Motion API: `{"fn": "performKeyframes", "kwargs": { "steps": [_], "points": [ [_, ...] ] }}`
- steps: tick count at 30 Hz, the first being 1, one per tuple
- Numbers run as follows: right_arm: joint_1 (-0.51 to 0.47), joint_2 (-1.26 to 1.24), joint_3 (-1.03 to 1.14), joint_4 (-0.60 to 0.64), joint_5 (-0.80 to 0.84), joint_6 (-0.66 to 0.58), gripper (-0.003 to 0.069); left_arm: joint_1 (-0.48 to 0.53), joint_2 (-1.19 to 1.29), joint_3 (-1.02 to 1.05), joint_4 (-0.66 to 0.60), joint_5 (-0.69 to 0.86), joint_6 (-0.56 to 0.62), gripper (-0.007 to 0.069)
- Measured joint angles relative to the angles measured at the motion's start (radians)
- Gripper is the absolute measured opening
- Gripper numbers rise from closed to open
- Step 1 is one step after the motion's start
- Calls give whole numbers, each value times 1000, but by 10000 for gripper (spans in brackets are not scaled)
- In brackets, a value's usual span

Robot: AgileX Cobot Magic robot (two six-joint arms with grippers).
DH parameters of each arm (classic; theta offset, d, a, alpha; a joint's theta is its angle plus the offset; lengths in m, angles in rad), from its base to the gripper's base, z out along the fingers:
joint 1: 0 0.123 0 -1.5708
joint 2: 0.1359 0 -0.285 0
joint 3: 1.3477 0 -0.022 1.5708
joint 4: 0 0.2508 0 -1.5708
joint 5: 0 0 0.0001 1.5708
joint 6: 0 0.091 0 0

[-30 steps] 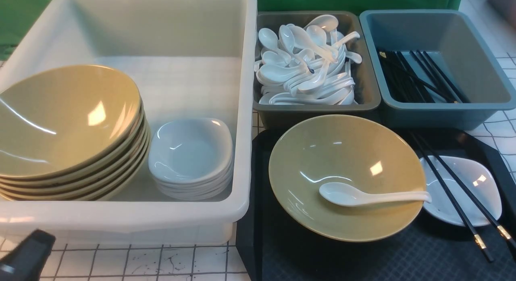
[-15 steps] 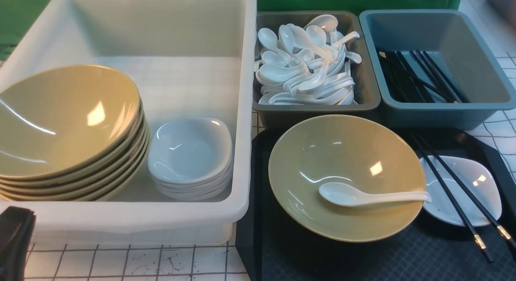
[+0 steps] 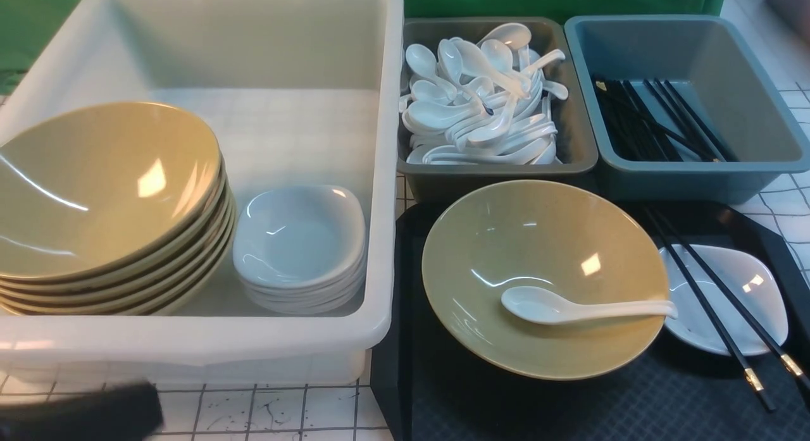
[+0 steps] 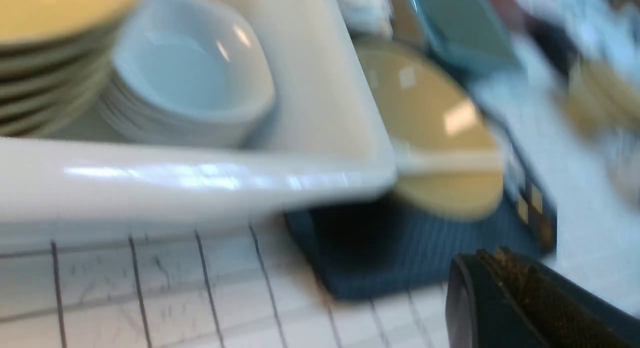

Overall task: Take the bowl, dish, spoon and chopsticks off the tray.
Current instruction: Use the right arm to grab the chopsticks

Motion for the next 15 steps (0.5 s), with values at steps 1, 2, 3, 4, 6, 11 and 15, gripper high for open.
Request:
{"fn": "performKeyframes", "kwargs": {
  "steps": [1, 2, 3, 4, 6, 11, 15],
  "points": [
    [7, 0, 0, 1, 9, 36, 230, -26, 28, -10, 7, 33, 35, -1],
    [18, 0, -3, 2, 39, 52, 223, -41, 47, -15, 15, 62, 53, -1],
    [44, 1, -26, 2, 110, 61, 205, -59, 74, -19, 32, 85, 76, -1],
    [76, 10, -61, 2, 171, 44, 187, -71, 97, -22, 46, 102, 89, -1],
    [154, 55, -149, 2, 272, -19, 153, -87, 140, -28, 66, 114, 98, -1],
    [381, 278, -490, -5, 575, -230, 108, -105, 233, -60, 87, 42, 106, -1],
    [559, 551, -766, -72, 951, -308, 106, -105, 248, -66, 43, -110, 76, -1]
  ]
}}
